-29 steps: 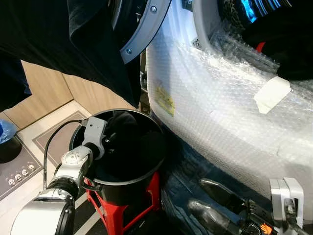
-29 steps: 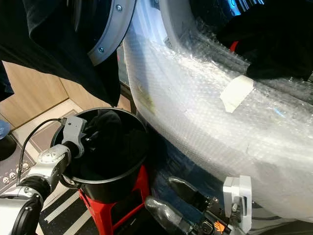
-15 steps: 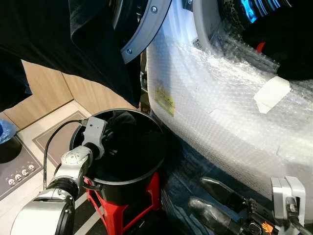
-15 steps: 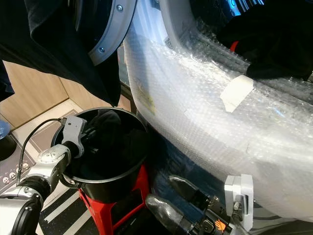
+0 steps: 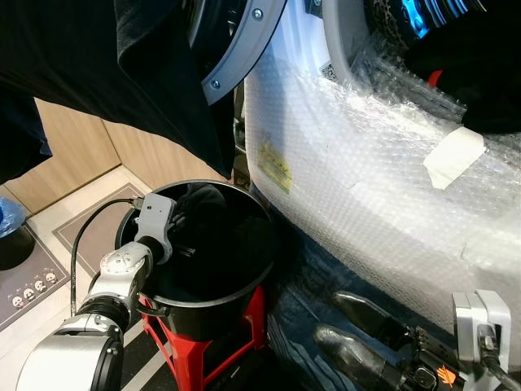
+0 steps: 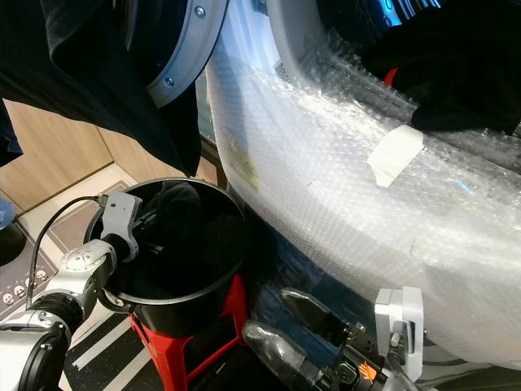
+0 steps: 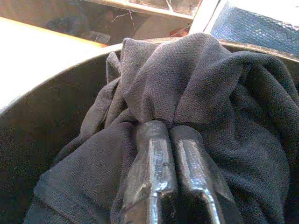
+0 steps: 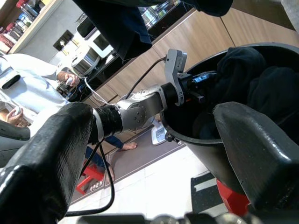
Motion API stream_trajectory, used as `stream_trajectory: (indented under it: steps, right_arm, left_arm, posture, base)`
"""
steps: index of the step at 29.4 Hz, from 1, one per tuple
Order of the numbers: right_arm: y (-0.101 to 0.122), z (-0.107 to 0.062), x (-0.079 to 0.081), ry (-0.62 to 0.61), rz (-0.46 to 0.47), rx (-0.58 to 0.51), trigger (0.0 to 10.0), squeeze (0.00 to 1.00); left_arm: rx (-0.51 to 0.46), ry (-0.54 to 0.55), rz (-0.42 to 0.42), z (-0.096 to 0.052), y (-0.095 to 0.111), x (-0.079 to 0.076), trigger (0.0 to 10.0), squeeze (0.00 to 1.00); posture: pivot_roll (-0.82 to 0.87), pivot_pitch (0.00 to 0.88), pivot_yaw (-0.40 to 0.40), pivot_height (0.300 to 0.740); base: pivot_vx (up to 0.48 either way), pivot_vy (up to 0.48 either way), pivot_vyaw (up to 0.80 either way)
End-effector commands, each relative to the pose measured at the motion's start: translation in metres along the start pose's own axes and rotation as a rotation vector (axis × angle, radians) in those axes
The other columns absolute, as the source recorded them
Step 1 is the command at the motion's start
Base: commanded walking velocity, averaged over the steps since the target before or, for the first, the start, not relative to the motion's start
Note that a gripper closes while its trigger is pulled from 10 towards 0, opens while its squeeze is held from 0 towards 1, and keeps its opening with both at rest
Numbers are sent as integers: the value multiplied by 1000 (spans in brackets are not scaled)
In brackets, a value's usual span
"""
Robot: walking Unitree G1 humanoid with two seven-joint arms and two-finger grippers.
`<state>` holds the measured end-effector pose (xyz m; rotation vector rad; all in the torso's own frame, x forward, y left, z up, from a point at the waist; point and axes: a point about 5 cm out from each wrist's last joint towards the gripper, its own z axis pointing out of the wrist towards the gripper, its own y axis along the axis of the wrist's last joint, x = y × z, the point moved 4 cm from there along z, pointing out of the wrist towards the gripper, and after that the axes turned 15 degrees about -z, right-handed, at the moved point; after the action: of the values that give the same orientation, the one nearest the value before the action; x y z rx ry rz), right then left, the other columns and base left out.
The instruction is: Clothes washing
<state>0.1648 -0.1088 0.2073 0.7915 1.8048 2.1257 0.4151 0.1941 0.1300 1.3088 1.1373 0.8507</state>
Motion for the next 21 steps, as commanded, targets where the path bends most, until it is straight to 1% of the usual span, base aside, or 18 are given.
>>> stream_trajectory:
  steps: [1,4,5,6,7,8,9,11,14,15,16,17,18,20,21]
  right_arm:
    - [0,0,2,11,0,4,10000,0]
    - [0,0,2,14,-2,3,10000,0]
    - [0,0,2,15,-3,5,10000,0]
    - [0,0,1,15,-3,5,10000,0]
    - [0,0,1,16,-4,4,10000,0]
    - [0,1,1,16,-5,5,10000,0]
    - [0,1,0,16,-6,5,10000,0]
    - [0,2,-1,23,-13,4,10000,0]
    - [0,2,-2,25,-16,6,10000,0]
    - [0,3,-3,28,-18,6,10000,0]
    - [0,3,-3,31,-19,6,10000,0]
    - [1,4,-3,34,-23,6,10000,0]
    - [1,4,-4,35,-25,6,10000,0]
    - [0,5,-6,45,-29,7,10000,0]
    - [0,5,-6,45,-29,7,10000,0]
  left_arm:
    - [-6,6,10,-5,-2,6,0,0]
    - [-53,-14,18,-6,5,4,0,0]
    - [-109,-41,-3,-5,11,-1,0,0]
    - [-136,-58,-6,-6,14,-5,0,0]
    - [-177,-94,-3,-6,18,-11,0,0]
    - [-192,-111,9,-7,18,-16,4157,0]
    - [-213,-139,28,-8,19,-22,10000,0]
    - [-300,-234,74,-14,18,-49,10000,0]
    - [-328,-259,90,-18,18,-58,10000,0]
    - [-352,-283,78,-21,18,-67,10000,0]
    - [-368,-298,71,-24,18,-72,10000,0]
    - [-399,-323,72,-29,18,-82,10000,0]
    - [-411,-331,76,-31,19,-86,10000,0]
    - [-452,-371,95,-40,20,-104,10000,0]
    - [-452,-371,95,-40,20,-104,10000,0]
  posture:
    - [-180,230,-61,740]
    - [-181,224,-61,740]
    - [-182,222,-61,740]
    - [-183,218,-61,740]
    - [-183,216,-61,740]
    - [-184,210,-61,740]
    - [-184,209,-61,740]
    - [-181,197,-62,740]
    - [-180,190,-62,740]
    - [-178,185,-62,740]
    - [-178,185,-62,740]
    - [-176,177,-64,740]
    - [-175,173,-64,740]
    - [-169,160,-67,740]
    - [-169,160,-67,740]
  base:
    - [0,0,0]
    - [0,0,0]
    - [0,0,0]
    - [0,0,0]
    - [0,0,0]
    - [0,0,0]
    - [0,0,0]
    - [0,0,0]
    - [0,0,0]
    - [0,0,0]
    - [0,0,0]
    - [0,0,0]
    - [0,0,0]
    - [0,0,0]
    - [0,0,0]
